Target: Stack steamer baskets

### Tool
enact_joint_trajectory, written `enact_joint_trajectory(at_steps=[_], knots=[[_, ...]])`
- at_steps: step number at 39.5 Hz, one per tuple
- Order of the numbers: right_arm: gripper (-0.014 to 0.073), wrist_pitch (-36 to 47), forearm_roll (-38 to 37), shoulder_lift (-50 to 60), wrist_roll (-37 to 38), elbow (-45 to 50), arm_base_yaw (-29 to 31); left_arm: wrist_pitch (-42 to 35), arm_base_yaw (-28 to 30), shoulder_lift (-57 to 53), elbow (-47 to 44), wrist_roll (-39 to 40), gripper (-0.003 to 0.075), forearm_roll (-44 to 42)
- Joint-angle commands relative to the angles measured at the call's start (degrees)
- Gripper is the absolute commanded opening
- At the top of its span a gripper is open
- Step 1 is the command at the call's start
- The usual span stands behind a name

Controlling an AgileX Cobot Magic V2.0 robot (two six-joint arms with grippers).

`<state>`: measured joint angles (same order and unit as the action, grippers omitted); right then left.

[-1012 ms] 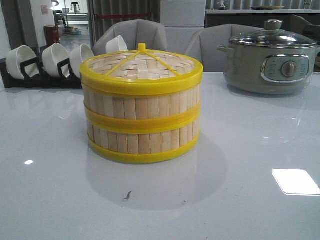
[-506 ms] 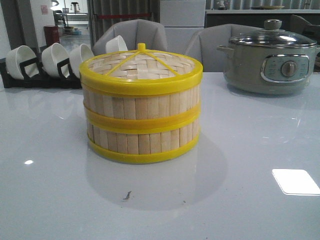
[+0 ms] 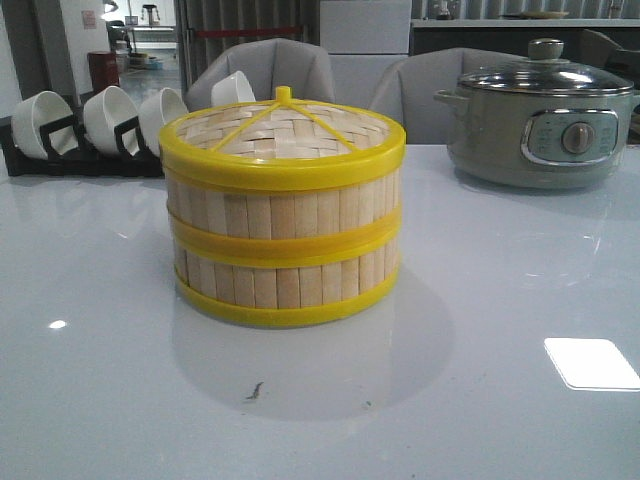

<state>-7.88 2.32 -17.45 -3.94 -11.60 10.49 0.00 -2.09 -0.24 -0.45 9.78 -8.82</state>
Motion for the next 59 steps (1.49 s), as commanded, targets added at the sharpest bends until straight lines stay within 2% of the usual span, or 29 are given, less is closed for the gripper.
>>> enact_joint_trajectory(at_steps=[1,7,11,24,28,55,59], knots=[[0.0069,4.46,0.04,-0.32,-0.19,-1.75,0.01,-4.82,0.1,-0.76,0.04,0.34,0.0089,-0.02],[0.0066,4.38,0.49,2.23,0.01,-1.61,-0.14,-4.82,0.1,-0.76,0.04,0.34,0.0089,-0.02],[0.0054,5.17,3.54,4.42,0.93,-0.11,-0.33,-4.82,0.1,-0.76,0.04,0.34,0.0089,-0.02],[0.0055,14.87,5.8,15.4,0.92,12.68,-6.64,-4.82,0.1,-0.76,0.04,0.34,0.0089,-0.02],[0.0055,10.44,5.8,19.5,0.92,12.44,-7.1,-4.82,0.1,-0.76,0.04,0.34,0.0089,-0.02],[0.0055,7.16,5.75,19.21,0.92,12.5,-7.1,-4.82,0.1,-0.76,0.04,0.34,0.0089,-0.02],[0.0055,7.26,3.44,19.21,0.92,12.5,-7.1,-4.82,0.1,-0.76,0.04,0.34,0.0089,-0.02]])
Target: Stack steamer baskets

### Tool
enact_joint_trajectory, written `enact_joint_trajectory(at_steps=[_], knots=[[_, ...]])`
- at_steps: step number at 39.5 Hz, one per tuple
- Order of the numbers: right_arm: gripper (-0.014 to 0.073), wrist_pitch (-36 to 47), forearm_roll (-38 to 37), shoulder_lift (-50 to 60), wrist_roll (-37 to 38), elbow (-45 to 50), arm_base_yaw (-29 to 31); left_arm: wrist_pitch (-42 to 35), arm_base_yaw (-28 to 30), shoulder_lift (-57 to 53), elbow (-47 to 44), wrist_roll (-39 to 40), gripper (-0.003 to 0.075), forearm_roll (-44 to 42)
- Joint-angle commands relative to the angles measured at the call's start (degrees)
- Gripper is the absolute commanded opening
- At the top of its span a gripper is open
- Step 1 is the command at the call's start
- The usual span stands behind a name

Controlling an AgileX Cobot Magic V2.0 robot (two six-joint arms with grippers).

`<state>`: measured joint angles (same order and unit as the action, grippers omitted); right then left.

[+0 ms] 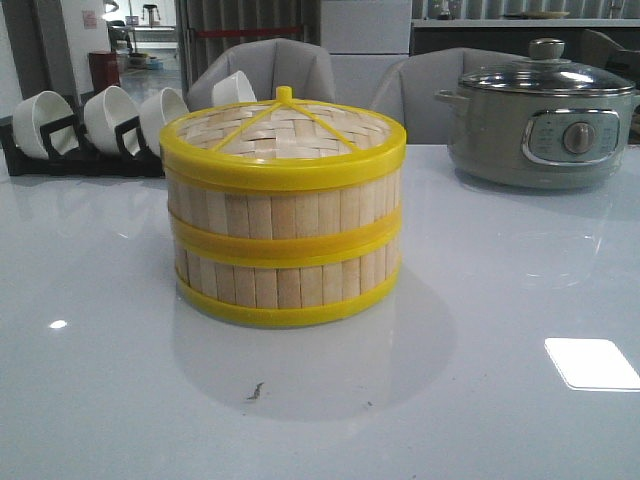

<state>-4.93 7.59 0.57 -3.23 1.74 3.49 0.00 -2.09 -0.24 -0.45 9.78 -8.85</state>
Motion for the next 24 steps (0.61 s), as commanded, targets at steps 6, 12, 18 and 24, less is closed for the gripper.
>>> enact_joint_trajectory(at_steps=[6,12,18,24], knots=[[0.0055,4.51,-4.06,1.19,0.21,-0.84,-0.11,-4.82,0.1,-0.76,0.04,0.34,0.0089,0.01],[0.0055,4.46,-4.06,1.19,0.21,-0.84,-0.11,-4.82,0.1,-0.76,0.04,0.34,0.0089,0.01],[0.0055,4.46,-4.0,1.19,0.21,-0.84,-0.11,-4.82,0.1,-0.76,0.04,0.34,0.0089,0.01],[0.0055,4.46,-4.0,1.19,0.21,-0.84,-0.11,-4.82,0.1,-0.76,0.04,0.34,0.0089,0.01]])
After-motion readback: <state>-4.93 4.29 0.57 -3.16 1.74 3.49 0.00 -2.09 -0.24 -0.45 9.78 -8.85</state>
